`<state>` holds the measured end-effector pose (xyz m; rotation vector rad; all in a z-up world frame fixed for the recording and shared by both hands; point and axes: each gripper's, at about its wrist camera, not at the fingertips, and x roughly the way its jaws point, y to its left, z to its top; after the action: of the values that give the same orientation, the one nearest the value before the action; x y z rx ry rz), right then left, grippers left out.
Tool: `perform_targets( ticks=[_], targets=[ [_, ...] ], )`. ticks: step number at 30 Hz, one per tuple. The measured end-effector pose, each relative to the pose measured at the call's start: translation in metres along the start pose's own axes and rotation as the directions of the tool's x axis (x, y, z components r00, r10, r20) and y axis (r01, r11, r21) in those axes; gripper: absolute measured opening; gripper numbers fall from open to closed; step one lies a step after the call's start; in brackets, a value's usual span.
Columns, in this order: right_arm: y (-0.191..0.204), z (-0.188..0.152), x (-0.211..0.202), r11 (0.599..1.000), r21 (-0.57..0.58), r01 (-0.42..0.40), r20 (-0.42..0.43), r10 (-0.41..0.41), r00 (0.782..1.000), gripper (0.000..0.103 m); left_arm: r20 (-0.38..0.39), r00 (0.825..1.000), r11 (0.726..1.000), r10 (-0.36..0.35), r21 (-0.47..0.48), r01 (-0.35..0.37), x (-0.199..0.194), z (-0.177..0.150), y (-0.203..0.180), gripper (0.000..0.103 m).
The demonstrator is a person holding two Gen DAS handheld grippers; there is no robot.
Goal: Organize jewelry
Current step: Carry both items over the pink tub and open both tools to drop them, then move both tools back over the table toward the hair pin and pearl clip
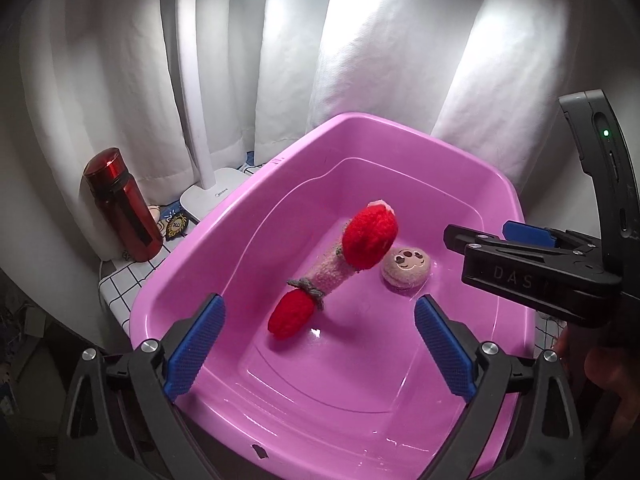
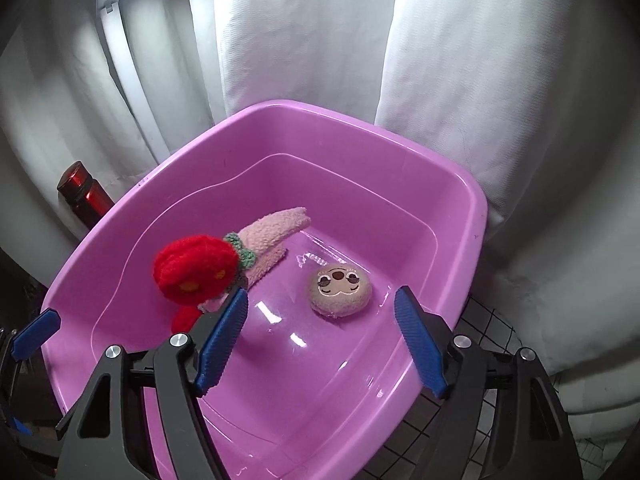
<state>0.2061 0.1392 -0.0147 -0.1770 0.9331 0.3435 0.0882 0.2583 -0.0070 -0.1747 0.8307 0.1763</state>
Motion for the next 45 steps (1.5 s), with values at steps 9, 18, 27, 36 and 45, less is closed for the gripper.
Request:
perform_targets(
  ticks=[9, 18, 27, 36, 45],
  targets=[
    [0.001, -0.005, -0.012, 1.0, 0.007, -0.001, 0.018, 0.001, 1.0, 0.072, 0.004, 1.0, 1.0, 0.012, -0.001, -0.012, -0.01, -0.005, 0.002, 0.094],
    [-0.001, -0.014, -0.033, 1.0, 0.02, -0.017, 0.052, 0.016, 0.999, 0.072, 0.014, 1.0, 1.0, 0.021, 0.01, -0.021, -0.025, -0.013, -0.001, 0.094],
    [-0.02, -0.042, -0.068, 0.996, 0.083, -0.039, 0.108, 0.03, 0.994, 0.072, 0.028, 1.0, 1.0, -0.006, 0.024, 0.005, -0.046, -0.024, -0.013, 0.094],
    [-0.069, -0.104, -0.101, 0.976, 0.213, -0.038, 0.118, 0.013, 0.993, 0.072, 0.024, 0.997, 0.994, -0.069, 0.089, 0.066, -0.061, -0.039, -0.05, 0.094],
    [-0.148, -0.191, -0.143, 0.917, 0.396, 0.05, 0.075, -0.086, 0.994, 0.072, -0.001, 0.977, 0.964, -0.214, 0.163, 0.212, -0.074, -0.061, -0.109, 0.095]
  ],
)
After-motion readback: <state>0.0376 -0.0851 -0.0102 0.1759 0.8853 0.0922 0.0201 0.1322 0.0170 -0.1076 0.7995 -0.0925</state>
